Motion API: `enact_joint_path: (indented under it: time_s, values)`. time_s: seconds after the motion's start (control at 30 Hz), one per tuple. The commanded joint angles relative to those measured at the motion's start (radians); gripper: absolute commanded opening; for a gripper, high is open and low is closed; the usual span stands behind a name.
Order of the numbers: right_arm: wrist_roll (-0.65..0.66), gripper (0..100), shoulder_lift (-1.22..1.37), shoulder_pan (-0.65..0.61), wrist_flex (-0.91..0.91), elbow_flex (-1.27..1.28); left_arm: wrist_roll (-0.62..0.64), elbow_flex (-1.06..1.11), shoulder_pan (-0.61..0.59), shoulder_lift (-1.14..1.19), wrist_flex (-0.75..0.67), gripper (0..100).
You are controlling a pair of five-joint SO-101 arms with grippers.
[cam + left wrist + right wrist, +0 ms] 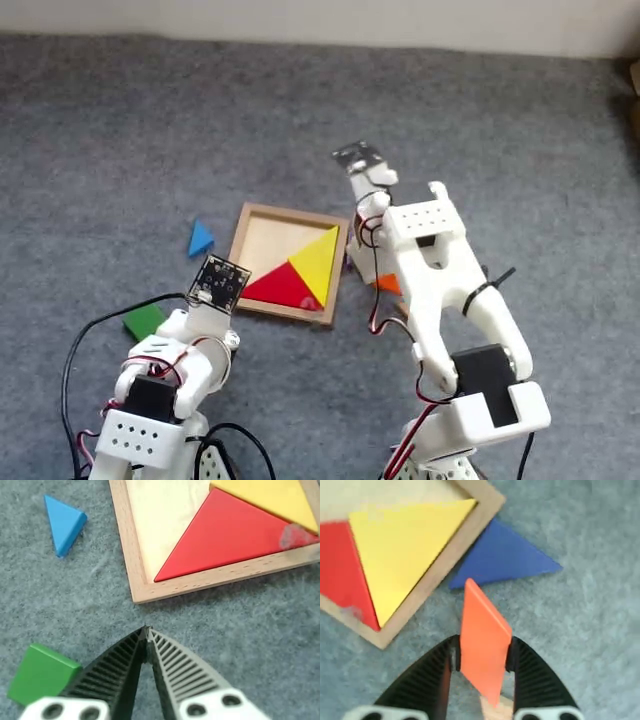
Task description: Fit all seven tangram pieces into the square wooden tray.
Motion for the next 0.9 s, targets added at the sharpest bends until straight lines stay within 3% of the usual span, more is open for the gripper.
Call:
enact_joint_path:
  time_s: [0.0, 0.37, 0.57, 0.87]
  values:
    - [0.144, 6.0, -0.031, -0.047, -0.088, -0.085, -0.008, 0.028, -0.004, -0.008, 0.000, 1]
    - [0.152, 5.9, -0.136, -0.033, -0.001, -0.085, -0.008, 0.028, -0.004, -0.008, 0.000, 1]
    - [0.167, 5.9, -0.133, -0.097, -0.189, -0.084, -0.008, 0.028, -0.004, -0.008, 0.000, 1]
    - [0.367, 5.9, -0.128, -0.223, -0.484, -0.073, -0.008, 0.028, -0.004, -0.008, 0.000, 1]
